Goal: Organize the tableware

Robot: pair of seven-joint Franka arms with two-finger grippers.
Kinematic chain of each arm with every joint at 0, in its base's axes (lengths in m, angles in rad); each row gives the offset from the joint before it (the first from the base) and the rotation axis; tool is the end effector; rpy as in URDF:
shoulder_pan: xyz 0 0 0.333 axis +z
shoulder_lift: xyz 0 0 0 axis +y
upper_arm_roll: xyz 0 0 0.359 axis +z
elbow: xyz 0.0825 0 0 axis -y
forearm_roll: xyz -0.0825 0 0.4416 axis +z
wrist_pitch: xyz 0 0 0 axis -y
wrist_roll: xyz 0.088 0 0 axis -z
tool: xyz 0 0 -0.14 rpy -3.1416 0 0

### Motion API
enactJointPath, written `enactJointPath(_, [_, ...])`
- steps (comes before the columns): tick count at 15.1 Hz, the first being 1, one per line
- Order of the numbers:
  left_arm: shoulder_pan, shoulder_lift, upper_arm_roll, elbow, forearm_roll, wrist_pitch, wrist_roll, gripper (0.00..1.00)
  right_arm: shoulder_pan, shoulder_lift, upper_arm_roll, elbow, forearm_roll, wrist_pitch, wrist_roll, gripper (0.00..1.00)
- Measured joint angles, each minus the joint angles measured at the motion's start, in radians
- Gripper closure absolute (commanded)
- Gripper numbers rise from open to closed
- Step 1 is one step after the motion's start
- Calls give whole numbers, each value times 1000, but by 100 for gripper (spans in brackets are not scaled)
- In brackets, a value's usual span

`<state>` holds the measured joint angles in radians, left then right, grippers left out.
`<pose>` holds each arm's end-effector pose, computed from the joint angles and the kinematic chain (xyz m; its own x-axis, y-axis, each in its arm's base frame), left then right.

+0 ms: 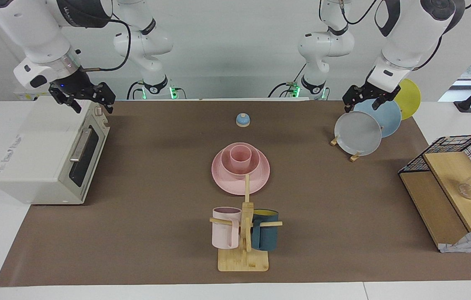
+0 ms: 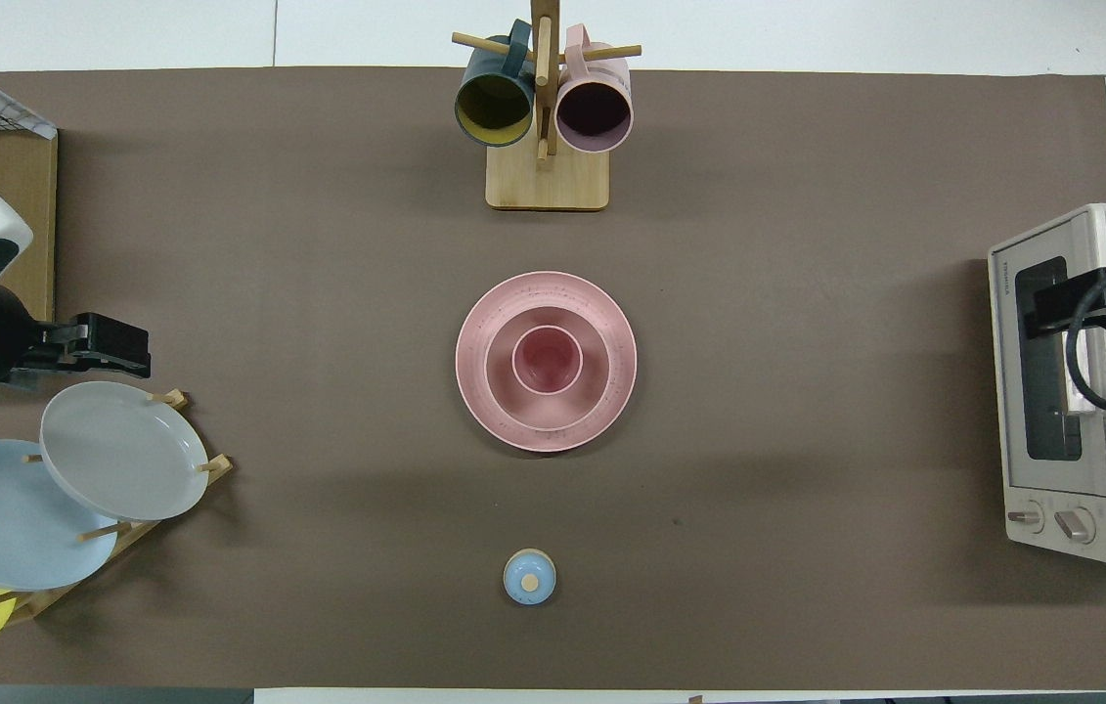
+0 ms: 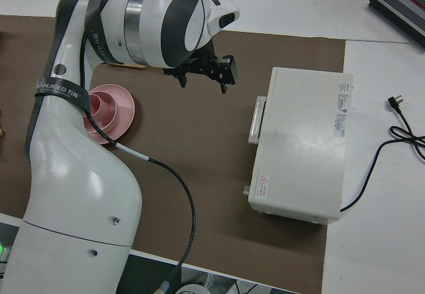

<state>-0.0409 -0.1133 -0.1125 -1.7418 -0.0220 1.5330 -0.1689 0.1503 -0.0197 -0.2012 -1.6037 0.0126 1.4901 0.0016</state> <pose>0.5539 -0.0920 0.6077 0.9952 0.0173 -0.0962 0.0167 -0.9998 -0.0070 0.5919 -0.0294 0.6224 0.9943 -0.0508 -0.0942 -0.0526 -0.9985 -0.0164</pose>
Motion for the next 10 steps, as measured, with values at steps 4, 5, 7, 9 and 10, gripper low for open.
enactJointPath(4, [-19,34,2,81,-1,-43,0,0,0,0,0,0,0,0,0,0])
enactJointPath(5, [-19,42,4,89,-1,-43,0,0,0,0,0,0,0,0,0,0])
enactJointPath(7, [-19,51,9,94,-12,-42,0,0,0,0,0,0,0,0,0,0])
enactJointPath(9, [-19,52,11,94,-20,-42,-1,0,0,0,0,0,0,0,0,0])
enactJointPath(10, [-17,52,12,94,-20,-42,-1,0,0,0,0,0,0,0,0,0])
